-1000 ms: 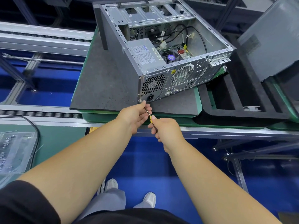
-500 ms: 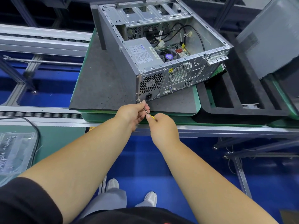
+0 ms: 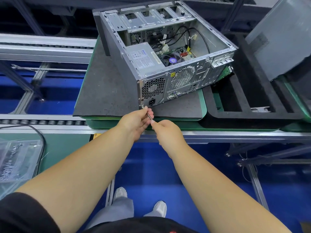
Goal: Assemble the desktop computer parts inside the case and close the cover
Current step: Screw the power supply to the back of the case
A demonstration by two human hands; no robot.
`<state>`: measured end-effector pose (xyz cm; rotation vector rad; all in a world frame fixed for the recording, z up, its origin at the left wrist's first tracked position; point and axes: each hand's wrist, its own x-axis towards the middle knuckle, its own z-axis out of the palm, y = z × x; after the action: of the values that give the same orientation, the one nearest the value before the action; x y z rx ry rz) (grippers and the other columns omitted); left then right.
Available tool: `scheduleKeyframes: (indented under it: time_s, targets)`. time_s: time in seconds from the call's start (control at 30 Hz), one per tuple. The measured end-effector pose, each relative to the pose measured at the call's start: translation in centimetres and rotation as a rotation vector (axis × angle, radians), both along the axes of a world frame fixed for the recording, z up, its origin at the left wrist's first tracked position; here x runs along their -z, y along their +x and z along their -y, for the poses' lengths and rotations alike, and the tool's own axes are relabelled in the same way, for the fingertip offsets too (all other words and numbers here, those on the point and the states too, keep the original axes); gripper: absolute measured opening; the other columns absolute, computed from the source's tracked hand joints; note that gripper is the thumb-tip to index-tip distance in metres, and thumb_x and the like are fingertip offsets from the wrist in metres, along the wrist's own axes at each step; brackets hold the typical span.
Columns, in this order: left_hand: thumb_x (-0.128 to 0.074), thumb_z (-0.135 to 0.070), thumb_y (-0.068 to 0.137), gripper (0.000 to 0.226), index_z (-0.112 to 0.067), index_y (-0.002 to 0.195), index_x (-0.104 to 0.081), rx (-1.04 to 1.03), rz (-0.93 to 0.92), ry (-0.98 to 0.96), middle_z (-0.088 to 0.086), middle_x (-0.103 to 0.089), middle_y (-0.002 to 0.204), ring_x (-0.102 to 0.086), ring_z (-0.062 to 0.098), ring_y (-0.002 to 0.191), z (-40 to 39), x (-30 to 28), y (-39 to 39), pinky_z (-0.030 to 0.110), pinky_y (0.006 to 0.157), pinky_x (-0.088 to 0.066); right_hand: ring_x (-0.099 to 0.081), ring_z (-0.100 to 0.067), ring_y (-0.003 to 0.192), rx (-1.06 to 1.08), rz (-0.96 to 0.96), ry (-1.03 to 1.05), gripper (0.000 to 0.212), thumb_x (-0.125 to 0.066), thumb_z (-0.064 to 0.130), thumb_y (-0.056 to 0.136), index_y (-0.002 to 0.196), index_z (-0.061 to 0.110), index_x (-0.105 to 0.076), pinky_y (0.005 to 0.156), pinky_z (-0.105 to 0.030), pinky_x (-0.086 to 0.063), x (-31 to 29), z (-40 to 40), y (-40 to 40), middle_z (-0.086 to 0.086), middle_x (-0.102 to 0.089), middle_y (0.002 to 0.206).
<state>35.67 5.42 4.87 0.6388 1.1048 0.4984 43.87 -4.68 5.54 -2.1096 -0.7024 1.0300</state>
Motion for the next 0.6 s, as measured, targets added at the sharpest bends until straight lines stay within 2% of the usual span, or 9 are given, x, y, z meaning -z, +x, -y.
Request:
scheduleKeyframes:
  time_s: [0.1, 0.23, 0.33, 0.43, 0.6]
  targets:
    - [-0.062, -0.023, 0.095, 0.015, -0.011, 0.095, -0.07, 0.0, 0.035, 0.007, -0.001, -0.075, 0.079, -0.072, 0.008, 0.073, 0.5, -1.0, 0.1, 0.018, 0.057, -0.053, -0.054, -0.013, 0.058, 0.039, -0.075, 0.069, 0.011, -0.056, 0.029, 0.084, 0.081, 0.021, -0.062, 0.056, -0.028, -0.043, -0.7, 1.3, 1.4, 0.006, -0.064, 0.063]
    - [-0.059, -0.028, 0.096, 0.02, -0.011, 0.091, -0.071, 0.017, 0.058, -0.003, 0.0, -0.076, 0.081, -0.073, 0.008, 0.074, 1.4, -2.7, 1.4, 0.018, 0.056, -0.053, -0.055, -0.004, 0.05, 0.093, -0.13, 0.169, 0.009, -0.065, 0.025, 0.087, 0.091, 0.017, -0.067, 0.051, -0.022, -0.042, -3.0, 3.7, 5.1, 0.007, -0.074, 0.071]
    - [-0.06, -0.027, 0.096, 0.022, -0.009, 0.091, -0.071, 0.009, 0.045, 0.002, 0.0, -0.074, 0.074, -0.072, 0.007, 0.067, 2.6, -3.9, 3.2, 0.017, 0.052, -0.052, -0.052, -0.007, 0.05, 0.192, -0.225, 0.322, 0.01, -0.07, 0.02, 0.087, 0.092, 0.011, -0.068, 0.048, -0.02, -0.041, -5.2, 6.2, 8.1, 0.0, -0.074, 0.073]
    - [-0.062, -0.027, 0.095, 0.021, -0.009, 0.09, -0.071, 0.069, 0.035, 0.027, -0.001, -0.073, 0.072, -0.069, 0.006, 0.062, 4.0, -5.0, 5.3, 0.016, 0.051, -0.052, -0.052, -0.01, 0.053, 0.32, -0.282, 0.441, 0.012, -0.07, 0.018, 0.089, 0.096, 0.008, -0.068, 0.049, -0.02, -0.041, -7.2, 8.7, 10.9, -0.004, -0.073, 0.075]
    - [-0.057, -0.022, 0.098, 0.02, -0.009, 0.09, -0.071, 0.151, 0.066, 0.077, -0.001, -0.072, 0.071, -0.067, 0.006, 0.06, 5.3, -6.5, 8.4, 0.017, 0.052, -0.052, -0.052, -0.011, 0.052, 0.442, -0.265, 0.52, 0.011, -0.063, 0.016, 0.092, 0.098, 0.007, -0.067, 0.052, -0.023, -0.039, -9.9, 10.9, 14.3, -0.005, -0.072, 0.073]
